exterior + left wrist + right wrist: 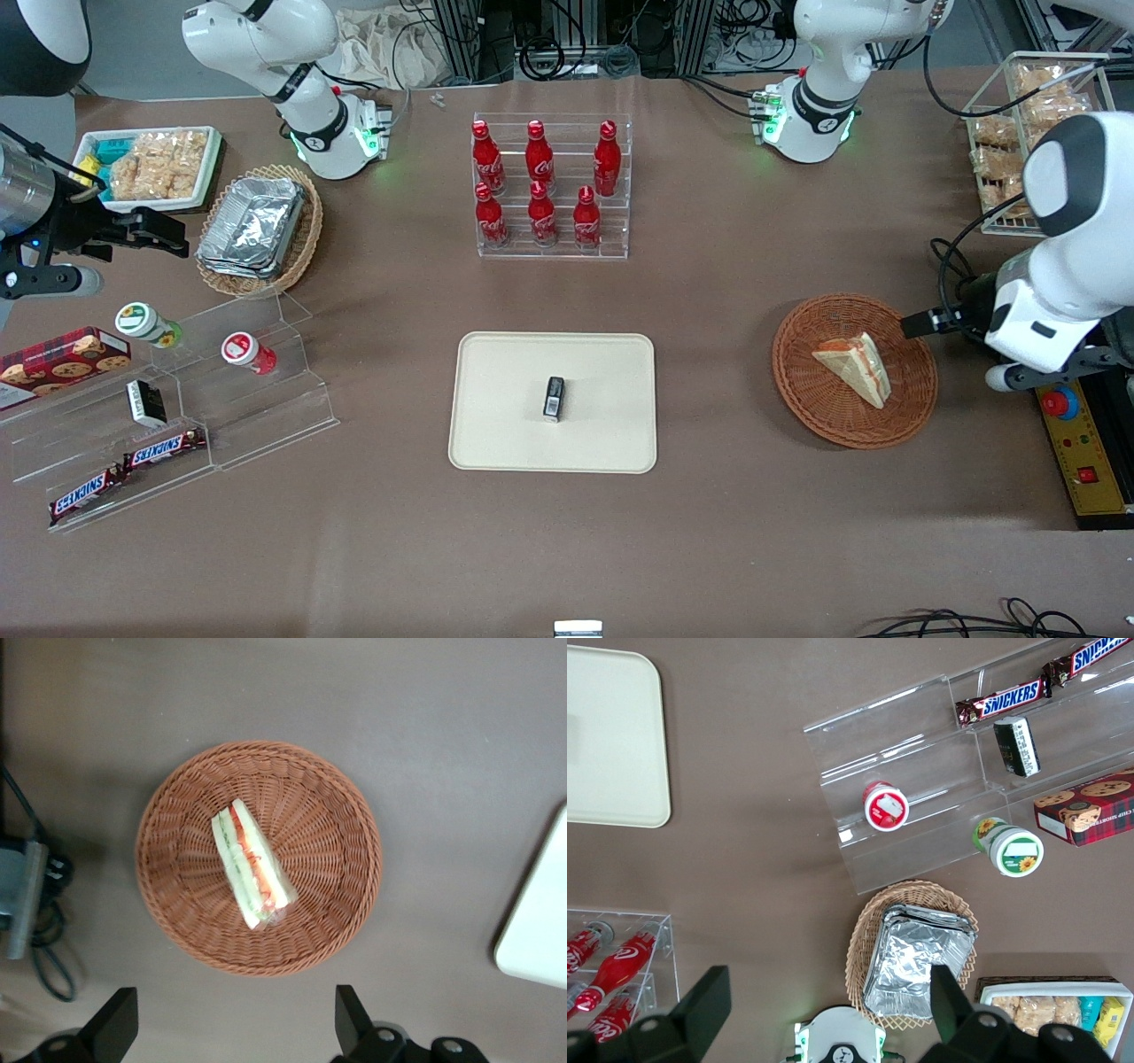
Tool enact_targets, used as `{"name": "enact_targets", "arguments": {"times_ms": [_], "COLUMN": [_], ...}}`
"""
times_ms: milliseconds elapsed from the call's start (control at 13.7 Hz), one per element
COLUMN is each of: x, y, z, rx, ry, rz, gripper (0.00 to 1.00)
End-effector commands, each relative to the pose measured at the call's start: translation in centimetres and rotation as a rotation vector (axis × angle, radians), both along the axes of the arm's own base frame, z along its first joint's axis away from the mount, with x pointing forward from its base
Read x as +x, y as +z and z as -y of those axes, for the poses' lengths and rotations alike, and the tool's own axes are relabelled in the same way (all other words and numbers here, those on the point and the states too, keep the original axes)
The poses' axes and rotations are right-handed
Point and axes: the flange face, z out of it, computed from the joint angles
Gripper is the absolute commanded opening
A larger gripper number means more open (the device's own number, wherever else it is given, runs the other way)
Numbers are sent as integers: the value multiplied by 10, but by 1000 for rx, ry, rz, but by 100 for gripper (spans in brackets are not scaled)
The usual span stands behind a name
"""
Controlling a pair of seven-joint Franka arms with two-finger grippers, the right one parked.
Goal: Place sandwich from basket to tray
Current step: 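Lower the open left gripper over the sandwich in the wicker basket, then close the left gripper on the wrapped sandwich's edge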
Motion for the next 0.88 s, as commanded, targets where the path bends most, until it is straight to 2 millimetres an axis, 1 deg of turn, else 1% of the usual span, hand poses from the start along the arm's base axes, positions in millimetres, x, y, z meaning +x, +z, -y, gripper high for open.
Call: {"name": "enact_targets", "arguments": {"times_ms": [0, 146, 293, 439, 512, 585, 659, 805], "x": [-14, -15, -22, -32, -37, -41, -40, -37], "y": [-29, -56, -84, -117, -131, -143, -154, -168], "z": [6, 5, 5, 4, 4, 4, 3, 3], "rx": [13, 22, 28, 19, 13, 9, 9, 8], "ry": [111, 123, 260, 281, 282, 287, 319, 350], "rz": [30, 70, 61, 97, 124, 136, 125, 119], "gripper": [100, 100, 100, 100, 100, 100, 100, 100]}}
